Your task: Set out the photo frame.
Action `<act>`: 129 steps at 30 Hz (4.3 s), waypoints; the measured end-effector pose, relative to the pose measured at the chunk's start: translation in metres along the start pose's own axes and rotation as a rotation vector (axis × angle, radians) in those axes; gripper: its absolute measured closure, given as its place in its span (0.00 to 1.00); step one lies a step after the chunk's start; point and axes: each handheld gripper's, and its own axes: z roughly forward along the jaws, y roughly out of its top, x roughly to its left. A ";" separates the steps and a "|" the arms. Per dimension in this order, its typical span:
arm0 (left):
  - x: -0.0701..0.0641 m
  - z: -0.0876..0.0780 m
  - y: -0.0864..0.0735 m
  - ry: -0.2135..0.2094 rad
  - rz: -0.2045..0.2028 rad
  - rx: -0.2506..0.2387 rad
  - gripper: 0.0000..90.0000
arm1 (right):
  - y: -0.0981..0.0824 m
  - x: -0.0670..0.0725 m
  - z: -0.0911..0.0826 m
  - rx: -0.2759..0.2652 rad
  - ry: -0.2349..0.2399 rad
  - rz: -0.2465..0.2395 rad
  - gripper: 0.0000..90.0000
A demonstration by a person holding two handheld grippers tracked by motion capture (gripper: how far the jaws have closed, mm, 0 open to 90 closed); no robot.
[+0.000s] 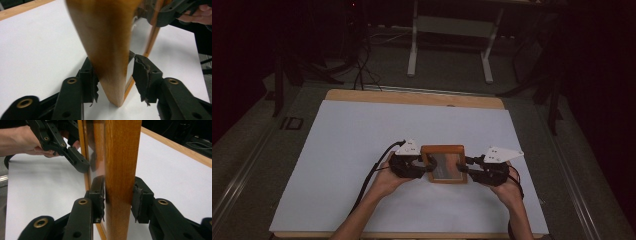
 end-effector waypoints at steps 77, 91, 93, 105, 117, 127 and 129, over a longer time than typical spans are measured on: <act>0.015 -0.073 -0.004 0.065 -0.175 -0.034 0.67 | 0.030 0.016 0.052 -0.046 0.076 0.134 0.69; 0.020 -0.080 -0.009 0.067 -0.211 -0.019 0.66 | 0.032 0.019 0.063 -0.040 0.087 0.156 0.69; 0.020 -0.081 -0.010 0.067 -0.214 -0.021 0.66 | 0.032 0.020 0.064 -0.040 0.087 0.158 0.69; 0.022 -0.082 -0.014 0.073 -0.239 -0.038 0.66 | 0.030 0.019 0.070 -0.046 0.103 0.191 0.69; 0.024 -0.084 -0.018 0.066 -0.267 -0.049 0.66 | 0.027 0.019 0.074 -0.051 0.117 0.227 0.69; 0.025 -0.086 -0.021 0.064 -0.278 -0.051 0.66 | 0.025 0.020 0.076 -0.051 0.131 0.250 0.69; 0.026 -0.086 -0.022 0.063 -0.281 -0.051 0.66 | 0.024 0.020 0.077 -0.051 0.137 0.255 0.70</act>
